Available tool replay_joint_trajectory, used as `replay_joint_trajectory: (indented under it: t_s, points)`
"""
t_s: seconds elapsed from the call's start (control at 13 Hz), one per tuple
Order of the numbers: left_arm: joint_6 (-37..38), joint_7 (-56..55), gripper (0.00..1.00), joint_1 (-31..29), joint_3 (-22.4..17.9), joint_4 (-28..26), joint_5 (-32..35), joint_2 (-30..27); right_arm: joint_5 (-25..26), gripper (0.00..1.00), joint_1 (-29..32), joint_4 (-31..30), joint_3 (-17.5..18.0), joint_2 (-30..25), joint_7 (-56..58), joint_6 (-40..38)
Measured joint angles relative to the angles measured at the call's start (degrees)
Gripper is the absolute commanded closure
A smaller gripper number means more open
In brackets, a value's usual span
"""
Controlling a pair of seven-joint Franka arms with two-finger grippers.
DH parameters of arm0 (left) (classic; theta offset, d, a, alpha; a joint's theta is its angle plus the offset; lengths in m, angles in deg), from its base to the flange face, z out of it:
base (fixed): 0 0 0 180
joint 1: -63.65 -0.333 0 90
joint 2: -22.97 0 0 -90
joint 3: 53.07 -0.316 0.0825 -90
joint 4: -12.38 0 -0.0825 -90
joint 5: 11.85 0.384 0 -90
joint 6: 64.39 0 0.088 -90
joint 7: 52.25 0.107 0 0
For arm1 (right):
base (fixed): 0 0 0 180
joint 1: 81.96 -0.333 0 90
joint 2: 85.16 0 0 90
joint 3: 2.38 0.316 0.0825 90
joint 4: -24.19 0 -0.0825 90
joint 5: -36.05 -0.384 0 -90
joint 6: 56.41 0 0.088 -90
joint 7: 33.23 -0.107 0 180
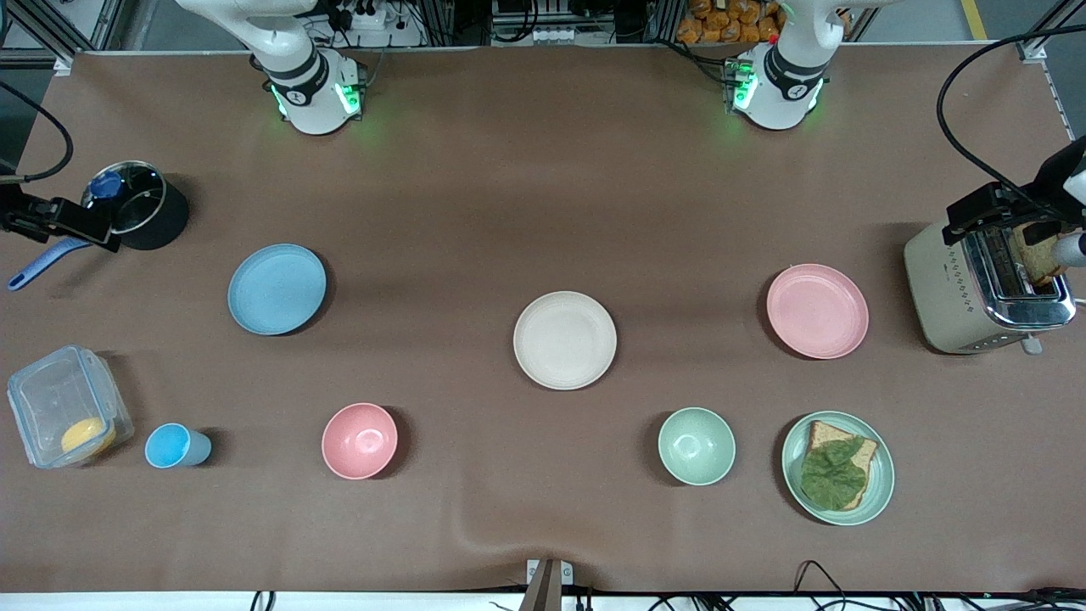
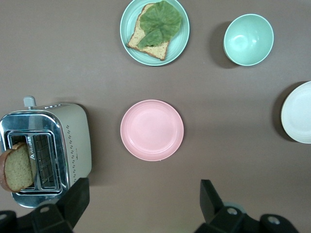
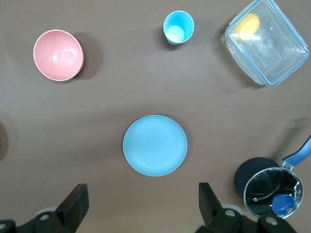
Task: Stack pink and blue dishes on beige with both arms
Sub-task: 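Reach the left gripper to the pink plate while the right gripper reaches the blue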
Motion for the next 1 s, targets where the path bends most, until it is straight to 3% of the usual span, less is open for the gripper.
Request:
replay_joint_trajectory:
  t_s: [0.54,1.0]
  points:
    - [0.29,-0.38,0.0,0.0,-0.01,-2.07,0.08,0.09,0.0,0.0,0.01,-0.01,-0.01,0.02,0.0,-0.01]
    - [-23.08,-2.21,0.0,-1.3,0.84,-24.3,1.83,0.32,0.0,0.0,0.25,-0.17,-0.11,0.53,0.0,-0.13]
